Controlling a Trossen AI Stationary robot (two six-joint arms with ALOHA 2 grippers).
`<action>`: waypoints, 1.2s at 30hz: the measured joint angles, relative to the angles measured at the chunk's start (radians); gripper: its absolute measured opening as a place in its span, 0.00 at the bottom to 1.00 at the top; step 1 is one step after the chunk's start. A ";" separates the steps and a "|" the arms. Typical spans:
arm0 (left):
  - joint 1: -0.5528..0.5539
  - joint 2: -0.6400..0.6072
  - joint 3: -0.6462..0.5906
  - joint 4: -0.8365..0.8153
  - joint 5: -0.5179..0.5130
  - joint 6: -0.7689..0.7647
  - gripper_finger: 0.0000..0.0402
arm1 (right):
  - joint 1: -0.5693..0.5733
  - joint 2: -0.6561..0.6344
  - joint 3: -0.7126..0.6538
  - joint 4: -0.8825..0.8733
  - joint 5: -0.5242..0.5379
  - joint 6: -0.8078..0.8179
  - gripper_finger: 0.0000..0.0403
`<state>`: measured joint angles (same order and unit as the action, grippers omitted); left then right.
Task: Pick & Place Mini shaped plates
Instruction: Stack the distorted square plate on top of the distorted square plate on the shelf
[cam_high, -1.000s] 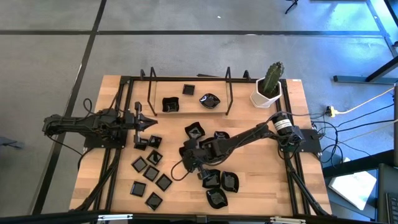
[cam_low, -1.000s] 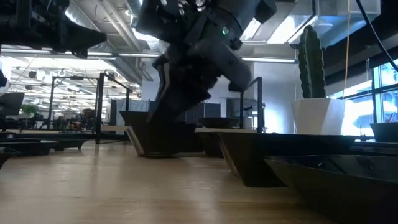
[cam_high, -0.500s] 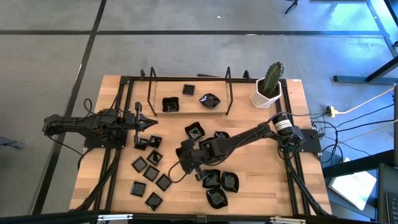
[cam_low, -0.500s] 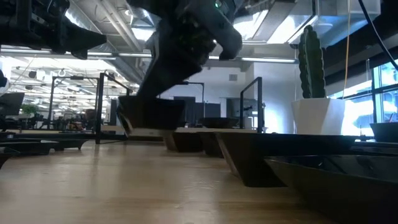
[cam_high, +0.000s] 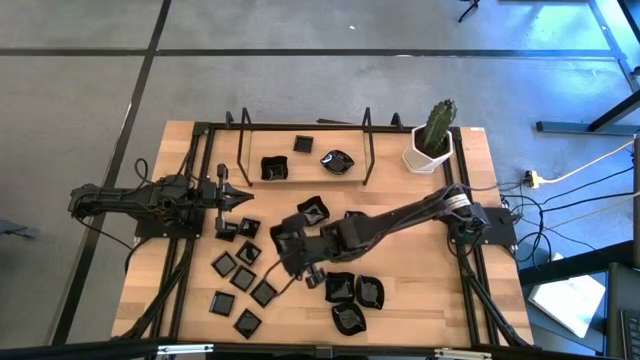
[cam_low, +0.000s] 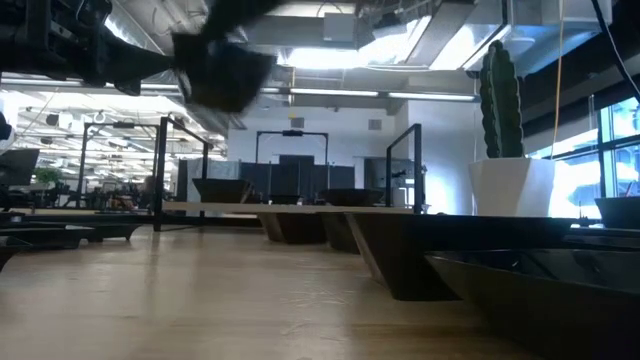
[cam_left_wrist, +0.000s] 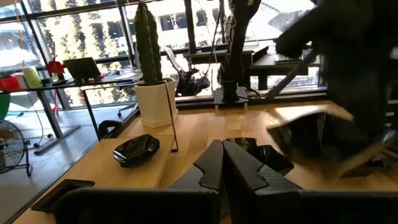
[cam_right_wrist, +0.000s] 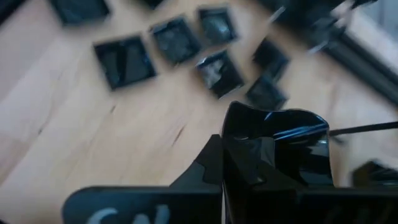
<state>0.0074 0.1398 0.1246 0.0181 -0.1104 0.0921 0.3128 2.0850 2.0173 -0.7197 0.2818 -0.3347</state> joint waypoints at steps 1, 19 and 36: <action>0.000 0.000 0.000 0.000 0.000 0.000 0.01 | -0.006 0.000 0.031 -0.011 0.002 0.000 0.00; 0.000 0.000 0.000 0.000 0.000 0.018 0.01 | -0.297 -0.001 0.253 -0.072 -0.066 0.065 0.00; 0.000 0.000 0.000 0.000 0.000 0.018 0.01 | -0.442 0.176 0.249 0.012 -0.196 -0.056 0.00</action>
<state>0.0074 0.1394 0.1246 0.0178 -0.1108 0.1101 -0.1287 2.2612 2.2662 -0.7075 0.0856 -0.3905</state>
